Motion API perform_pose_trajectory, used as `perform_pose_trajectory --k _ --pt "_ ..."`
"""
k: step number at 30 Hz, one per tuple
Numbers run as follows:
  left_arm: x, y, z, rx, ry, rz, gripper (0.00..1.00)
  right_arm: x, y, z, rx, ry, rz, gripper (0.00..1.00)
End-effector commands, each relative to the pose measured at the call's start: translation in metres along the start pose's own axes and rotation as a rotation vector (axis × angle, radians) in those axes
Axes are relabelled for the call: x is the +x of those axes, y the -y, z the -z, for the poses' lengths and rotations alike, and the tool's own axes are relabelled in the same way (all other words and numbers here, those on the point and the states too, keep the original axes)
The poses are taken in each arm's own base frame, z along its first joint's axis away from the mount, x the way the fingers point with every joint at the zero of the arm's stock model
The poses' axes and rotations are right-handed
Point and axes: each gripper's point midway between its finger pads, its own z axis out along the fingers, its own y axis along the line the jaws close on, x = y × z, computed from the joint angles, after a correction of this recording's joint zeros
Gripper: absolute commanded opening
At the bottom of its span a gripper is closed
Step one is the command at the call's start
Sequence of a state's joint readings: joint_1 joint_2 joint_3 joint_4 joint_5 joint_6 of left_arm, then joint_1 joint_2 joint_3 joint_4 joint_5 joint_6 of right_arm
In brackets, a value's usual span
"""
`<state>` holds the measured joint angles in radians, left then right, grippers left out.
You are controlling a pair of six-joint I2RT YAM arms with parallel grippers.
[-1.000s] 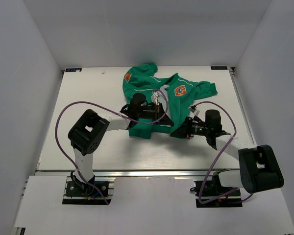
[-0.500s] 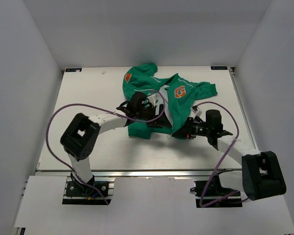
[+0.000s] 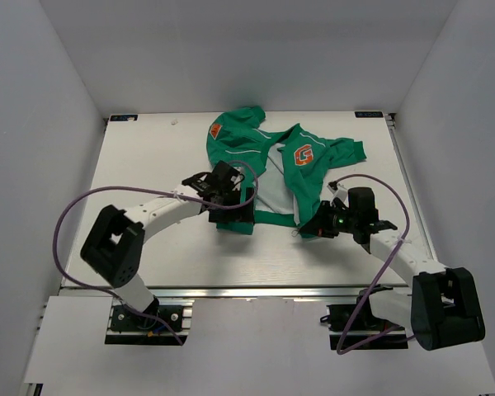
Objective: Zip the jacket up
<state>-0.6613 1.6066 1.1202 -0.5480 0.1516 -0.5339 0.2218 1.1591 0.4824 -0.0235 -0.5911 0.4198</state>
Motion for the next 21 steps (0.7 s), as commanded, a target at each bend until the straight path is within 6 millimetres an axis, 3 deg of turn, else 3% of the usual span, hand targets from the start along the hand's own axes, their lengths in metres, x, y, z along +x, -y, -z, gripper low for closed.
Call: perform_pose_trajectory --k 1,8,21 --pt "0.012 -0.026 -0.008 -0.133 -0.052 -0.023 0.98 -0.018 -0.002 0.006 0.030 0.048 0.053 0.00" --pt "0.000 -0.041 -0.023 -0.261 -0.059 -0.044 0.98 -0.015 0.005 0.007 0.066 0.047 0.046 0.00" --pt "0.011 -0.041 -0.038 -0.381 -0.076 -0.082 0.98 -0.013 0.012 0.004 0.090 0.034 0.040 0.00"
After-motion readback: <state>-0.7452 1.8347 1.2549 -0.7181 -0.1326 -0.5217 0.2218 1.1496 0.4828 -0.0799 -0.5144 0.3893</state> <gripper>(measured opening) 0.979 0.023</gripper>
